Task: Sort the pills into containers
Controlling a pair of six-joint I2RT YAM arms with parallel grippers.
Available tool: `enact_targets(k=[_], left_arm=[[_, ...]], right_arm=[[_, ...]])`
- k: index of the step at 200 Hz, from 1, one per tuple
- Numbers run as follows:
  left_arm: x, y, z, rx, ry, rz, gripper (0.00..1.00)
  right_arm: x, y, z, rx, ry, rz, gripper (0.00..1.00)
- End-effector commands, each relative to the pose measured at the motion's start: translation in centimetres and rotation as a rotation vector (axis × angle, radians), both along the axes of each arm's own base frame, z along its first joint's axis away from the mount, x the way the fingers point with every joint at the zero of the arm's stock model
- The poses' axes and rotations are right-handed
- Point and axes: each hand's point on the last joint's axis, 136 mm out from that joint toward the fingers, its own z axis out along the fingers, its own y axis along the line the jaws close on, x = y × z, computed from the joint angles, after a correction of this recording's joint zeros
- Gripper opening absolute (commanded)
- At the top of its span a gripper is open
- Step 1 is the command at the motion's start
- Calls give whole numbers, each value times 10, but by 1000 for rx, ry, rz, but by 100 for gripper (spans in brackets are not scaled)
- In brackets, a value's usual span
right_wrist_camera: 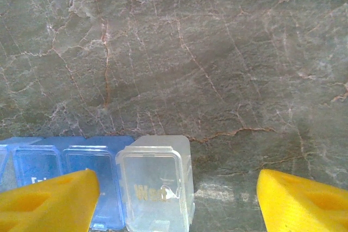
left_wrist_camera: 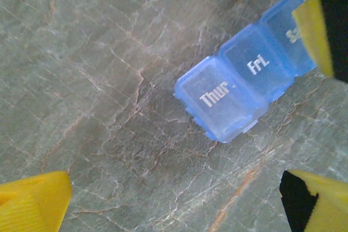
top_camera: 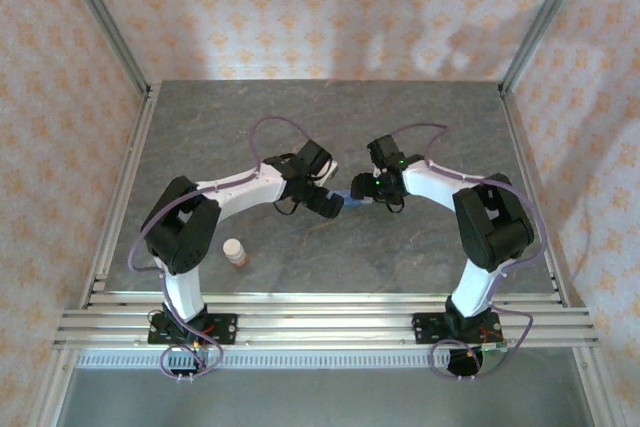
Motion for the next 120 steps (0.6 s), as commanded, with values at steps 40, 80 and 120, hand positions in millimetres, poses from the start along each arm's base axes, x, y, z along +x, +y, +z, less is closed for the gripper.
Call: enact_targets(k=[40,80,120], left_arm=[[5,-1,-15,31,1,-18,100],[17,-1,-18,45,-10,-4,100],[32,1,-13,41,-22,16,100]], right_arm=[[-11,-8,-19,-26,56,-13,77],[-14,-9,-23,-29,66,-10,76],[-16,-10,-27,-35,73,-10,76]])
